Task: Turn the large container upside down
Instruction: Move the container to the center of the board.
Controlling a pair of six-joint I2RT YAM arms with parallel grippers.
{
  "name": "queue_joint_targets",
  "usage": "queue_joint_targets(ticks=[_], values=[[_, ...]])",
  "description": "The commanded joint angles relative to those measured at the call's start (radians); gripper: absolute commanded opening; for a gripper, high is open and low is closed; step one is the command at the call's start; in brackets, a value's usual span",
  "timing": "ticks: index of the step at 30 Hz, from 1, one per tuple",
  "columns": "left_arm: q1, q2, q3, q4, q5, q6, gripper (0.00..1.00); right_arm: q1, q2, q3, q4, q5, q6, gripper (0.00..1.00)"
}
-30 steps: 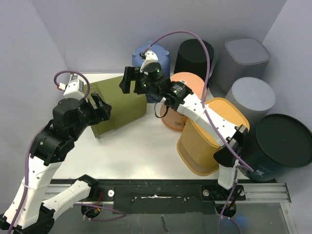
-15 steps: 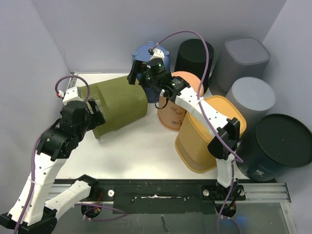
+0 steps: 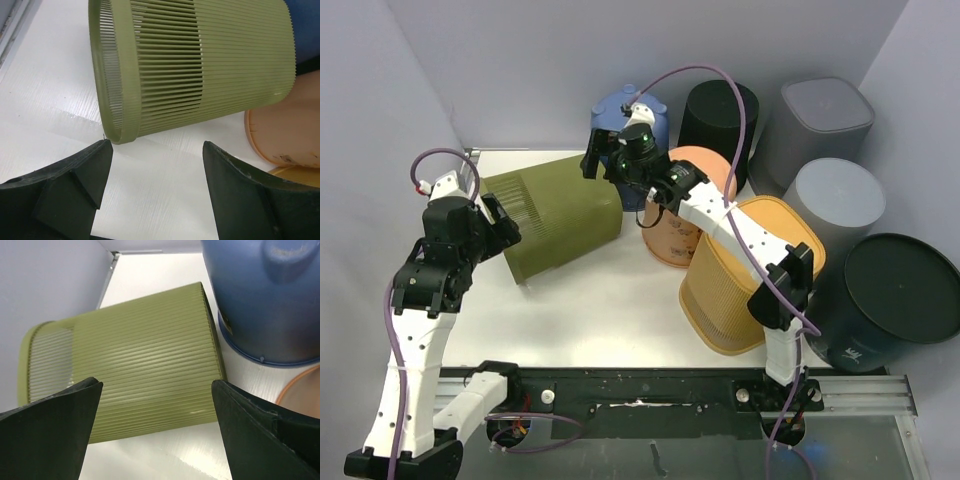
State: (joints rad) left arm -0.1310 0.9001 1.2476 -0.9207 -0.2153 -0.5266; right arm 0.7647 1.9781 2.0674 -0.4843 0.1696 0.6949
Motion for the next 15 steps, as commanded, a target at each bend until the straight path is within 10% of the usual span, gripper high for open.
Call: queue_joint_targets(ticks=[1, 15], values=[[0.007, -0.011, 0.011, 0.093, 0.081, 0.03, 0.72, 0.067, -0.141, -0.078, 0.119, 0.066, -0.12, 0.97], [-0.129, -0.096, -0.202, 0.368, 0.666, 0.024, 0.62, 0.062, -0.4, -0.116, 0.046, 0.289, -0.266, 0.97]])
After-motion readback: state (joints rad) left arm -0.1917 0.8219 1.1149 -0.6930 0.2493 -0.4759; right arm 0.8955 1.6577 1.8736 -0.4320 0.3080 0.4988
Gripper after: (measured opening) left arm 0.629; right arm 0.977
